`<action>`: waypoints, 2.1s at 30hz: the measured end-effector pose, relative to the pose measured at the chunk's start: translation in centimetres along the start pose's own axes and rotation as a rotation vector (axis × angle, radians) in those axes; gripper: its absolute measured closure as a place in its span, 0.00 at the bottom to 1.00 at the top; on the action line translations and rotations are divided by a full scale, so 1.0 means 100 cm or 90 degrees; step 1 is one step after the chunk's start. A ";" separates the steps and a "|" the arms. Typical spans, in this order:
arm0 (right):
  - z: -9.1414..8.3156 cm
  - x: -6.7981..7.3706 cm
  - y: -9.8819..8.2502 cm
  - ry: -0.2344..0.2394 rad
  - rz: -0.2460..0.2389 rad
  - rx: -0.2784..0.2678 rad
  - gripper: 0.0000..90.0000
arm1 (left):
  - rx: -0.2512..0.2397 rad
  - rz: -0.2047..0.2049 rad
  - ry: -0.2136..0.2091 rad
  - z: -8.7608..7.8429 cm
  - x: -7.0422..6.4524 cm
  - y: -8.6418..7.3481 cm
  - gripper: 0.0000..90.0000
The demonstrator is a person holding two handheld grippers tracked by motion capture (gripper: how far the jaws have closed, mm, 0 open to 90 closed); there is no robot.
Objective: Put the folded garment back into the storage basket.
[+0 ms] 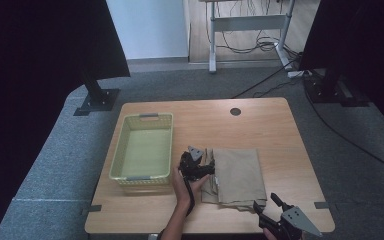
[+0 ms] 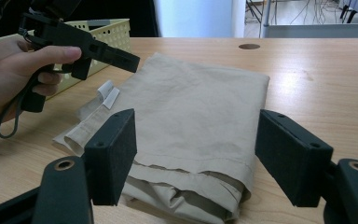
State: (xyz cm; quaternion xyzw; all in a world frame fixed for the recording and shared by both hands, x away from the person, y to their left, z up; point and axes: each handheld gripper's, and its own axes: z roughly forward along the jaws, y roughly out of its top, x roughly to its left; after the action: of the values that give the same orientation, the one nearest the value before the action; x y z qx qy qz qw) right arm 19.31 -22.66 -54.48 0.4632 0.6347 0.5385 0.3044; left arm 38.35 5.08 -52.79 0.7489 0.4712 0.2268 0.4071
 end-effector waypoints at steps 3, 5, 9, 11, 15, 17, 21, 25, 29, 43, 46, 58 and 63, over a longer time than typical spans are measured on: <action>0.000 0.000 -0.001 -0.001 0.000 0.001 0.33 | 0.000 0.001 0.002 0.001 0.000 0.001 0.26; 0.000 0.000 0.000 -0.001 0.000 0.002 0.33 | 0.000 0.003 0.005 0.004 0.000 0.004 0.26; 0.000 0.000 0.000 -0.002 0.000 0.002 0.33 | 0.004 -0.002 0.007 0.009 0.002 0.007 0.26; 0.000 0.000 0.000 -0.004 0.000 0.003 0.33 | 0.005 -0.012 0.002 0.012 0.003 0.009 0.26; 0.000 0.000 0.000 -0.004 0.000 0.003 0.33 | 0.006 -0.014 0.002 0.014 0.004 0.009 0.26; 0.000 0.000 0.000 -0.004 0.000 0.003 0.33 | 0.010 -0.020 0.002 0.018 0.006 0.011 0.26; 0.000 -0.001 0.000 -0.006 0.001 0.006 0.33 | 0.013 -0.028 0.002 0.023 0.008 0.014 0.26; -0.001 -0.002 0.000 -0.009 0.004 0.006 0.33 | 0.017 -0.031 0.000 0.026 0.009 0.016 0.26; -0.003 -0.003 0.000 -0.015 0.005 0.002 0.33 | 0.011 -0.031 0.000 0.022 0.007 0.016 0.26; -0.002 0.000 0.002 -0.016 0.003 0.002 0.33 | 0.028 -0.028 -0.006 0.031 0.001 0.027 0.26; -0.003 0.000 0.003 -0.015 0.000 0.001 0.33 | 0.037 -0.029 -0.004 0.037 0.001 0.026 0.26; -0.004 0.000 0.003 -0.018 0.001 -0.002 0.33 | 0.070 -0.032 -0.013 0.048 0.000 0.023 0.36; -0.004 0.001 0.003 -0.018 -0.001 -0.002 0.33 | 0.090 -0.026 -0.025 0.057 -0.004 0.016 0.59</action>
State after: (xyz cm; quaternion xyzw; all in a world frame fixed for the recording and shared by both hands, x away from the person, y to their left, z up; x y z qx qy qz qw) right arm 19.03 -22.76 -54.05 0.4696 0.6299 0.5328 0.3143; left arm 43.12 2.07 -54.64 0.7707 0.4928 0.1696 0.3667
